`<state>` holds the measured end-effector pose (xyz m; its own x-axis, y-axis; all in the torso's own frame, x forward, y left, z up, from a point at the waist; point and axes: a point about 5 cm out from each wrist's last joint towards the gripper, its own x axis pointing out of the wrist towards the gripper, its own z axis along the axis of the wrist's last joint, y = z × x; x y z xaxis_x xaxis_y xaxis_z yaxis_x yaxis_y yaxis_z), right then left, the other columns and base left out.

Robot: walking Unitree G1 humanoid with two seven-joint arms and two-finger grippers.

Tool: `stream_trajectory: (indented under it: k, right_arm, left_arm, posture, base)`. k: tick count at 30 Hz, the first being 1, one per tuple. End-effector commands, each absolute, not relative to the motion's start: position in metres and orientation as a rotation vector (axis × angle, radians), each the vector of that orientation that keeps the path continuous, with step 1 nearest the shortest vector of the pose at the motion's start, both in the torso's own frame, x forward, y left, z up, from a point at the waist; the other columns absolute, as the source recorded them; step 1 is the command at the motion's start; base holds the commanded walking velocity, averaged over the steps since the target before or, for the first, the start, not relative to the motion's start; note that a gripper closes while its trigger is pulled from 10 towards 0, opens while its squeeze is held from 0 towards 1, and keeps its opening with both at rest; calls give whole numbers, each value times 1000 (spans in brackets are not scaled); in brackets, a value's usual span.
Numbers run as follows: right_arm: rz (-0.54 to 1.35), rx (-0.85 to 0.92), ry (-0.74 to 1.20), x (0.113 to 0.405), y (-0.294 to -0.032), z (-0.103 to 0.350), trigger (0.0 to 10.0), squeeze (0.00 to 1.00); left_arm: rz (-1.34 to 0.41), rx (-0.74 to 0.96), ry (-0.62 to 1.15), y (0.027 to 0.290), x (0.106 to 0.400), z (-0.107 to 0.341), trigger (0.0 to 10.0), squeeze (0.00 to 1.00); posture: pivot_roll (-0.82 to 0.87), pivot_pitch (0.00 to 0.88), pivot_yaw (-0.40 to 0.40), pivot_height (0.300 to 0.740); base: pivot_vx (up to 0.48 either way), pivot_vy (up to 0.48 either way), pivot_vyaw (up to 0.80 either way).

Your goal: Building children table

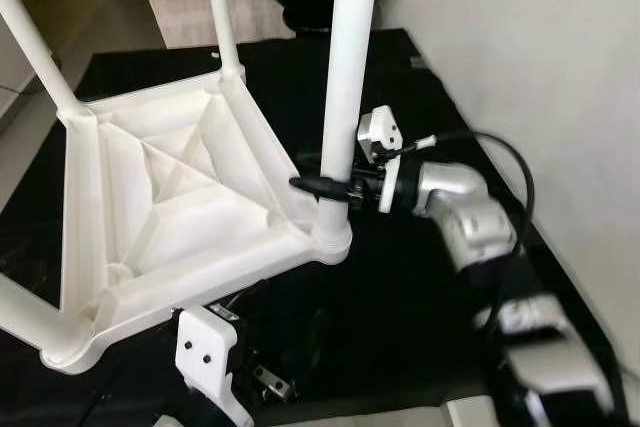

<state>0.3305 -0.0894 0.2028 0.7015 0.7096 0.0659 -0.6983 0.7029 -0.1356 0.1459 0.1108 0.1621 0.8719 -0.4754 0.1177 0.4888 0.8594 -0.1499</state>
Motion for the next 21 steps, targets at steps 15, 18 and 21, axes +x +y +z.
stream_trajectory:
  k: [15, 18, 21]
  right_arm:
    - [708, -93, 11, 302, -69, 191, 10000, 0]
    - [828, -92, -7, 298, -61, 195, 10000, 0]
    - [1046, -90, -64, 306, -59, 211, 10000, 1000]
  left_arm:
    - [-520, -180, -58, 114, 146, 160, 10000, 0]
    - [-520, -182, -59, 114, 146, 160, 10000, 0]
    - [-524, -184, -60, 114, 147, 160, 10000, 0]
  posture:
    - [29, 134, 7, 740]
    - [25, 132, 14, 740]
    - [30, 129, 20, 740]
  base:
    - [0, 0, 0]
    - [0, 0, 0]
    - [0, 0, 0]
